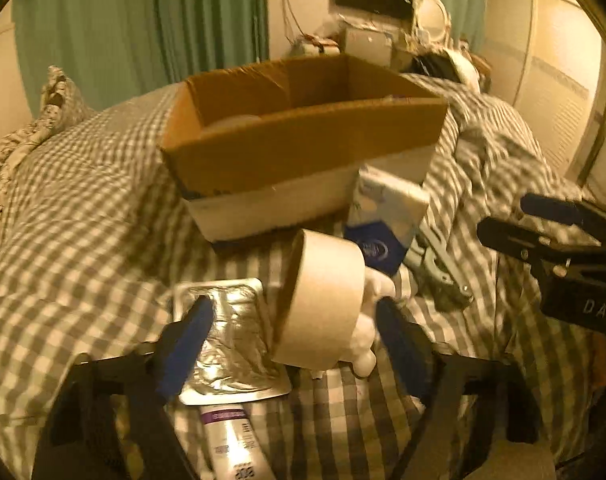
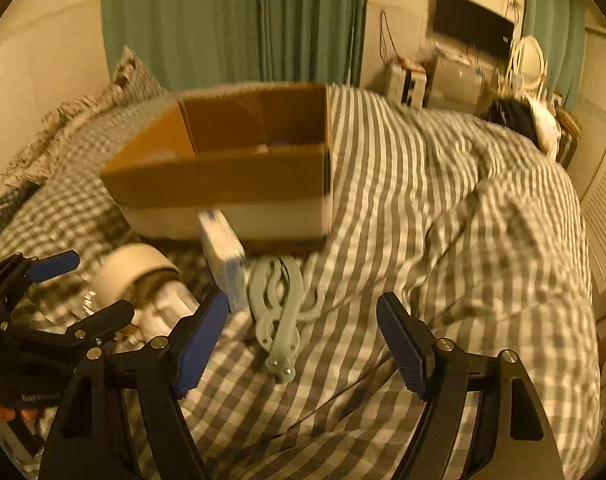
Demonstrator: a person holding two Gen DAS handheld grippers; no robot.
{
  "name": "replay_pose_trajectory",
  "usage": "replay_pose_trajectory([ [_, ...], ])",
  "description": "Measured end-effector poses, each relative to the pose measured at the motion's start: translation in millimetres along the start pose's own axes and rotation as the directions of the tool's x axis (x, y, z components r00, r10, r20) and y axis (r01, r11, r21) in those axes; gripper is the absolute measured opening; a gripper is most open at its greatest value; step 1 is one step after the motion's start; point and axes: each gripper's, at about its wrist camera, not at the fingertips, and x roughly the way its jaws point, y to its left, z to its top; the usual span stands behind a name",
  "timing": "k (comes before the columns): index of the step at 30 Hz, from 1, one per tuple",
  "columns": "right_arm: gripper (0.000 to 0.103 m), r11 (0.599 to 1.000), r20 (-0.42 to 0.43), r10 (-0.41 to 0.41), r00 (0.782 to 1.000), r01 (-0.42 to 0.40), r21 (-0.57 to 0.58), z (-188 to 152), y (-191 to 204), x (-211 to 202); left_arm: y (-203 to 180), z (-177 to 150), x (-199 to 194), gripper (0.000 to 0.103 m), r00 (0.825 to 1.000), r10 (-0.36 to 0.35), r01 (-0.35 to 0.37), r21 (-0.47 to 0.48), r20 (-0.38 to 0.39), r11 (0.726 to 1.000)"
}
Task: Organize objects
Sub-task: 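Grasp the masking tape roll with the left tool while the right tool grasps the grey clip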
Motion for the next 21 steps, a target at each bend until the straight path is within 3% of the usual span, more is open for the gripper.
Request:
replay_pose_trajectory([
  [2, 0.077, 1.000, -0.009, 0.008, 1.000, -0.008, 0.005, -3.6, -1.1, 3.1, -0.6, -1.3, 5.0, 0.045, 1.000, -0.004, 0.004, 0.005, -0.012, 1.000],
  [4, 0.077, 1.000, -0.026, 0.012, 1.000, -0.012, 0.013, -5.1, -2.6, 7.7, 0.7, -1.5, 2.5, 0.032, 1.000, -0.021, 0.021, -0.003, -0.009, 1.000],
  [11, 0.077, 0.999, -0.108, 0.040, 0.993, -0.037, 0.031, -5.4, -4.8, 28.3, 15.0, 7.3, -24.2, 0.032, 0.999, 0.002, 0.000, -0.031, 0.052, 1.000],
  [15, 0.077, 0.998, -0.225, 0.062, 0.972, -0.061, 0.012, -4.9, 2.2, 57.4, 22.9, 8.8, -31.7, 0.031, 0.997, 0.025, -0.023, -0.038, 0.067, 0.999],
  [21, 0.077, 0.998, -0.282, 0.067, 0.957, -0.063, 0.024, 7.6, 4.9, 88.9, 33.6, 10.9, -35.0, 0.030, 0.996, 0.043, -0.039, -0.055, 0.073, 0.998],
])
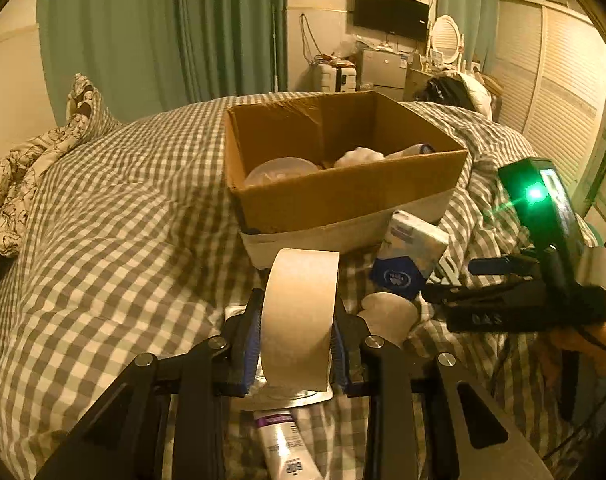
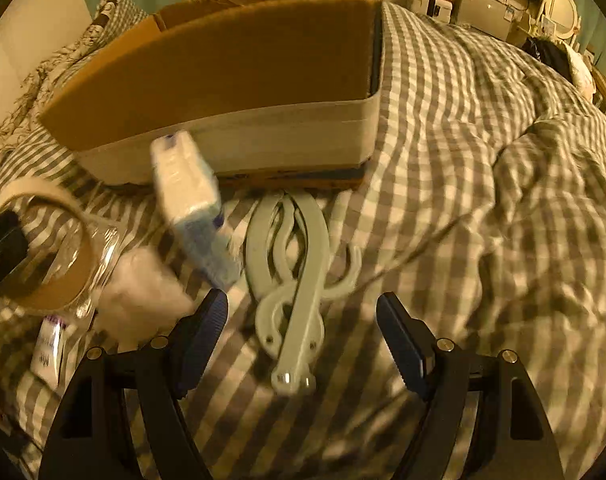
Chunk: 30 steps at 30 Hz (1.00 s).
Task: Organize objects
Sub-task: 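Grasp the masking tape roll with the left tool while the right tool grasps the grey clip, then drop the tape roll and grey clip into the box with both tools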
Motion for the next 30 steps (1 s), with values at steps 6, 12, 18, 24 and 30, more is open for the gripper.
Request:
replay_pose_trajectory([
  [6, 0.076, 1.000, -0.038, -0.026, 0.999, 0.025, -0.011, 11.1, 5.7, 23.9, 9.1, -2.6, 3.2, 0.030, 1.000, 0.008, -0.008, -0.029, -0.015, 1.000],
  [12, 0.066, 1.000, 0.030, -0.025, 0.999, 0.025, 0.001, -2.0, 3.1, 0.6, 9.7, -5.6, 1.6, 0.030, 1.000, -0.001, 0.000, -0.040, -0.020, 0.999],
  [18, 0.066, 0.999, 0.146, -0.026, 0.989, 0.028, -0.015, -22.5, 10.4, -47.7, 7.9, -3.7, -6.0, 0.030, 1.000, -0.018, 0.017, -0.040, -0.006, 0.999],
  [24, 0.066, 0.998, 0.226, -0.017, 0.974, 0.029, -0.053, -38.2, 32.6, -93.9, 2.4, 4.5, -26.5, 0.030, 0.999, -0.036, 0.038, -0.038, 0.039, 0.999],
  [30, 0.066, 0.996, 0.346, -0.010, 0.938, 0.040, -0.082, -25.9, 40.8, -153.0, 4.9, 30.8, -52.2, 0.030, 0.992, -0.056, 0.062, -0.053, 0.115, 0.997],
])
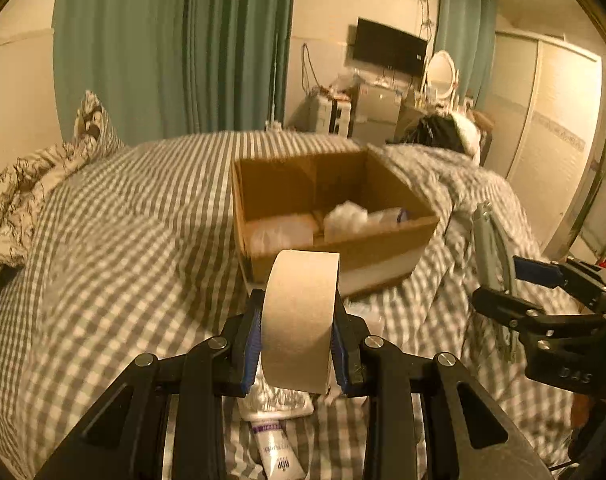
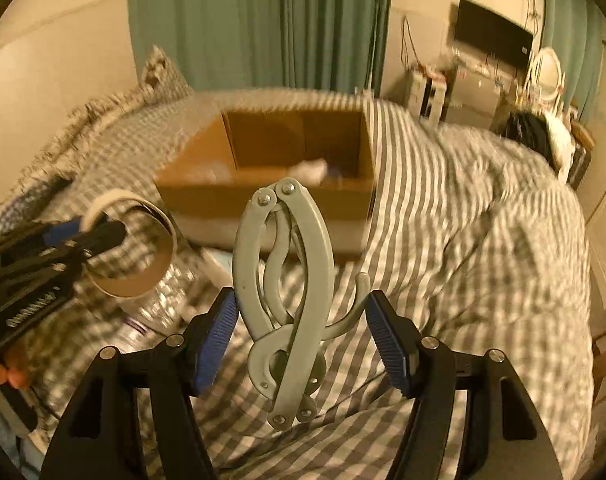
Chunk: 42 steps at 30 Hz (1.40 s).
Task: Organize objects
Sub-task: 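Drop the tape roll and grey clip into the box with both tools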
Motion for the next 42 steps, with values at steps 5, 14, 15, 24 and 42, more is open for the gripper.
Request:
replay_pose_trajectory([
  [5, 0.066, 0.999, 0.084, 0.010, 0.996, -0.006, -0.046, 40.4, 3.6, -22.7, -1.8, 43.2, -7.0, 0.030, 0.998, -0.003, 0.003, 0.006, 0.060, 1.000],
  [14, 0.066, 0.997, 0.164, 0.019, 0.986, -0.005, -0.080, 124.4, -4.1, -12.1, -4.5, 124.3, 22.9, 0.030, 0.995, 0.019, -0.022, 0.033, 0.096, 0.999],
  [15, 0.066, 0.997, 0.165, 0.019, 0.986, -0.006, -0.081, 134.3, -6.1, -5.7, -4.3, 130.0, 29.1, 0.030, 0.996, 0.023, -0.026, 0.036, 0.092, 0.999],
  [24, 0.066, 0.997, 0.088, 0.059, 0.994, -0.054, -0.059, 165.4, -17.3, 65.6, 2.7, 143.3, 105.1, 0.030, 0.999, 0.037, -0.036, 0.035, -0.019, 0.999],
  [42, 0.080, 0.998, 0.148, 0.059, 0.987, -0.060, 0.001, 151.3, -33.2, 51.6, 9.2, 137.2, 88.9, 0.088, 0.999, 0.051, -0.051, 0.017, 0.008, 0.999],
])
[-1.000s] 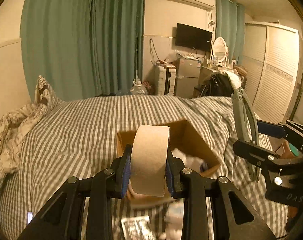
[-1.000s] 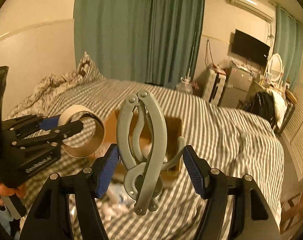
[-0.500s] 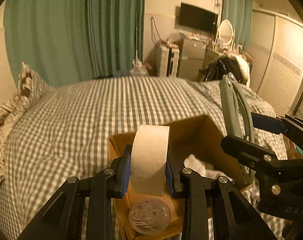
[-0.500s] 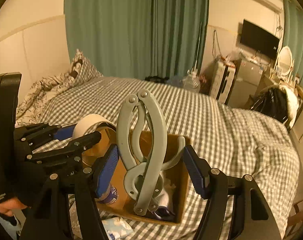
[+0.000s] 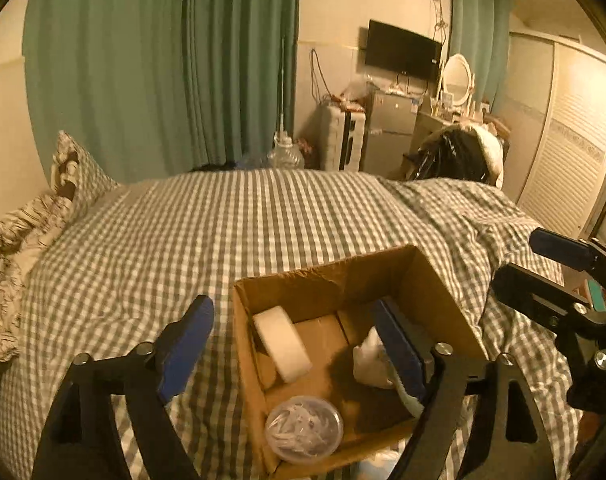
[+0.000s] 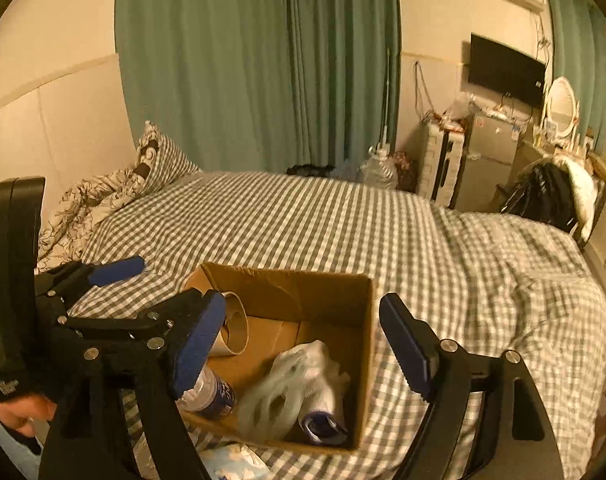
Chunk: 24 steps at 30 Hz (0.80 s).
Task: Organize objects
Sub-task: 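Drop the tape roll and grey clip into the box with both tools, then grasp the foil blister tray with the left tool while the right tool grasps the tissue pack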
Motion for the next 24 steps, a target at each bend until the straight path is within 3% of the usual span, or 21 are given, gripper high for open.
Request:
replay_pose_trajectory([
  [4, 0.080, 0.999, 0.019, -0.025, 1.000, 0.025, -0.024, -3.0, 8.2, -36.3, 3.8, -4.9, -37.3, 0.089, 0.999, 0.005, -0.005, 0.000, 0.032, 1.000],
  [8, 0.081, 0.998, 0.035, -0.038, 0.999, 0.040, -0.042, -10.9, 18.1, -74.6, 8.2, -14.5, -71.0, 0.098, 0.999, 0.012, -0.012, -0.005, 0.052, 1.000],
  [15, 0.087, 0.994, 0.047, -0.083, 0.995, 0.086, -0.061, -35.0, 37.5, -124.5, 18.2, -46.2, -107.0, 0.098, 0.998, 0.036, -0.035, -0.014, 0.057, 0.999],
  [20, 0.089, 0.997, 0.003, -0.080, 0.997, 0.080, -0.021, -68.8, 41.1, -113.9, 19.9, -87.9, -97.2, 0.099, 0.999, 0.037, -0.037, -0.035, 0.001, 0.999],
  [24, 0.089, 0.994, -0.049, -0.088, 0.995, 0.091, 0.060, -112.4, 31.0, -76.2, 17.1, -127.2, -69.7, 0.099, 0.997, 0.035, -0.039, -0.061, -0.062, 0.997],
])
